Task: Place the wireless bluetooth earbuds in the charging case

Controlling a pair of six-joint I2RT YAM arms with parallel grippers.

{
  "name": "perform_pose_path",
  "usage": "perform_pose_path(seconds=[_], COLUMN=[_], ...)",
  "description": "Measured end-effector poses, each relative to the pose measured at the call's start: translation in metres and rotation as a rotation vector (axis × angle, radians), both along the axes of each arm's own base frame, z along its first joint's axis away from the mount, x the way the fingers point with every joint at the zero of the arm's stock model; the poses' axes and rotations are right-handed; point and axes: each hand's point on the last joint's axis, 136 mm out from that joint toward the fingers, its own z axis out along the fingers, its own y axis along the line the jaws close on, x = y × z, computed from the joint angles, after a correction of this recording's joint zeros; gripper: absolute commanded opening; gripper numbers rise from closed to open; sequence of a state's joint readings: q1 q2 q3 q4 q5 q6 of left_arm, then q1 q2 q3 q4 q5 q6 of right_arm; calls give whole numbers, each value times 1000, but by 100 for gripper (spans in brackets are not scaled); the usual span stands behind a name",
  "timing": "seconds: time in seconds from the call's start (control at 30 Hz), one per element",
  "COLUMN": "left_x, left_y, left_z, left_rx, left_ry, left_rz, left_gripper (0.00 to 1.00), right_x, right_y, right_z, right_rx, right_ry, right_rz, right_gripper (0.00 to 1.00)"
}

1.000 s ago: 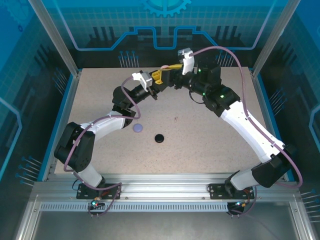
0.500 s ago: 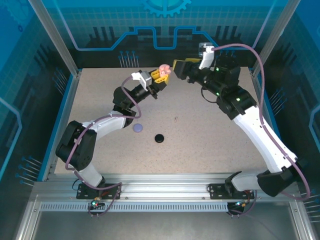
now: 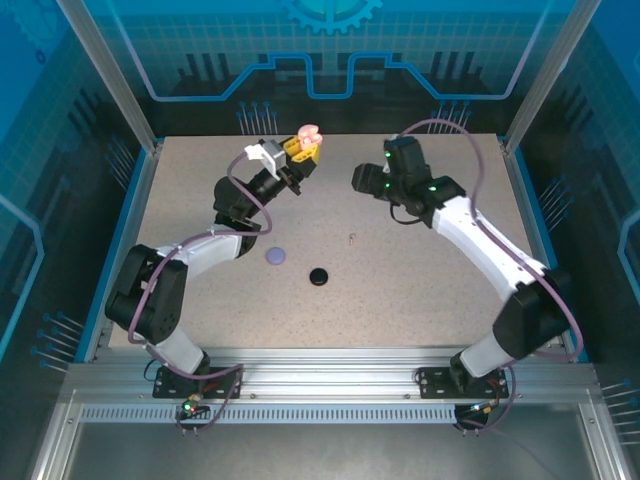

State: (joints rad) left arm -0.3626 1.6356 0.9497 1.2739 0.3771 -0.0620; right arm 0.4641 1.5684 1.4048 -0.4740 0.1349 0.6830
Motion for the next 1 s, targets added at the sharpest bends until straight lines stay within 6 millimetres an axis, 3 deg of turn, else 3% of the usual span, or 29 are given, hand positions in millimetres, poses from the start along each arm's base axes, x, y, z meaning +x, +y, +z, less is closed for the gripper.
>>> perform_pose_path(seconds=[0.13,0.23,0.53,0.8,1.0], left_x=[-2,-3,-4,-4,-4], left_y=[2,2,4,4,5], left_z=[2,3,-3,-6,-8], left_rx=[-18,-26,-35,-35,-33], left_ry=[1,1,20,26,30], left_rz=[-3,-5,-8,-5,-5], left_gripper=[0,0,0,0,0], right_x=[6,11,27,26,23], right_y=[4,13,49,52,55], right_z=[-61,-84,-104,-138,-147], right_rx=[-74,-111,-187,-265,-289], right_ry=[167,237,303,395,431], right_rz=[-22,-19,-3,-26,-21], right_gripper=[63,62,61,60,58])
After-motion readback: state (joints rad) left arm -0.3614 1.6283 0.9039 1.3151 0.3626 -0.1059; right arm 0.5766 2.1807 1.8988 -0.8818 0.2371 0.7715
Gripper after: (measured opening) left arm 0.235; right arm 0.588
